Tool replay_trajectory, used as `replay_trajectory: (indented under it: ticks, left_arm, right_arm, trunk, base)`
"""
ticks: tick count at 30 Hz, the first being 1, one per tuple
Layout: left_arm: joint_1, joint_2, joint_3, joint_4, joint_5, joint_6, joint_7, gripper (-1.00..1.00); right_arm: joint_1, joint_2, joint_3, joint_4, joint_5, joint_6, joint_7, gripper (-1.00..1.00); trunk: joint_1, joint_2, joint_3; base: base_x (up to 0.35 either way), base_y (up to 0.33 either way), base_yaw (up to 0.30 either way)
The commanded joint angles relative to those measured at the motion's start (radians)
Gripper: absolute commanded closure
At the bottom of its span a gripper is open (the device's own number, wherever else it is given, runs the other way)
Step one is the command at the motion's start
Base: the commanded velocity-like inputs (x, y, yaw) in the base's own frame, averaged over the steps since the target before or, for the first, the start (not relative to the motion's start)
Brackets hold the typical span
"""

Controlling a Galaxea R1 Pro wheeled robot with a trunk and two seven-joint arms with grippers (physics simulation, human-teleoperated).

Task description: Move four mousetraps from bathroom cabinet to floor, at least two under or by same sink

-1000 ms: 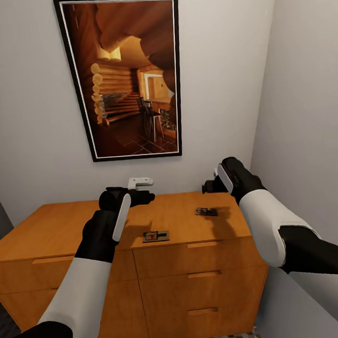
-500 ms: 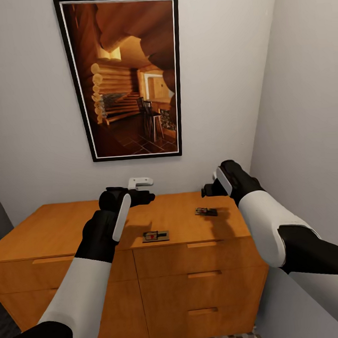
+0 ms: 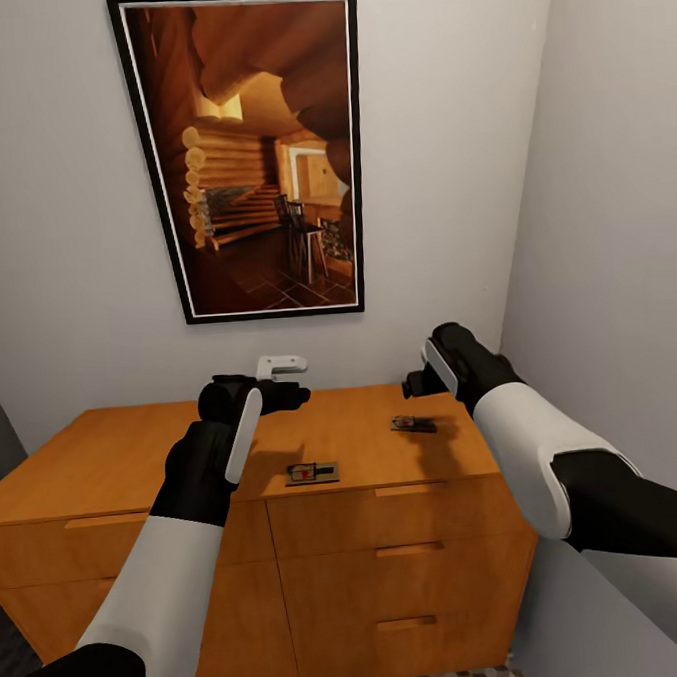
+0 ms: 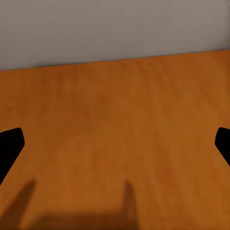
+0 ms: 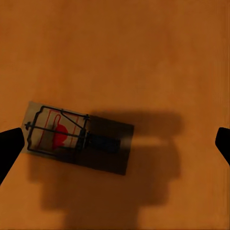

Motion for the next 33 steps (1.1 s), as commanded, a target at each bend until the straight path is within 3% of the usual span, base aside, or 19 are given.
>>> replay_trajectory:
  ticks: [1, 21, 33]
  left_arm:
    - [-0.001, 0.000, -0.001, 0.000, 0.010, 0.004, 0.010, -1.00]
    - [-0.001, 0.001, 0.000, 0.004, 0.011, 0.004, 0.013, -1.00]
    - [-0.001, 0.001, 0.000, 0.004, 0.011, 0.004, 0.014, -1.00]
  right_arm:
    - [-0.001, 0.000, 0.003, 0.002, 0.008, 0.004, 0.002, -1.00]
    - [-0.001, -0.010, 0.011, 0.057, 0.009, 0.004, -0.010, -1.00]
    - [-0.001, -0.006, -0.006, 0.065, 0.009, 0.004, -0.011, -1.00]
  trunk:
    - [0.000, -0.001, -0.001]
    - [0.000, -0.001, -0.001]
    - [0.000, -0.001, -0.001]
  base:
    - [0.000, 0.000, 0.000]
    - [0.000, 0.000, 0.000]
    - [0.000, 0.000, 0.000]
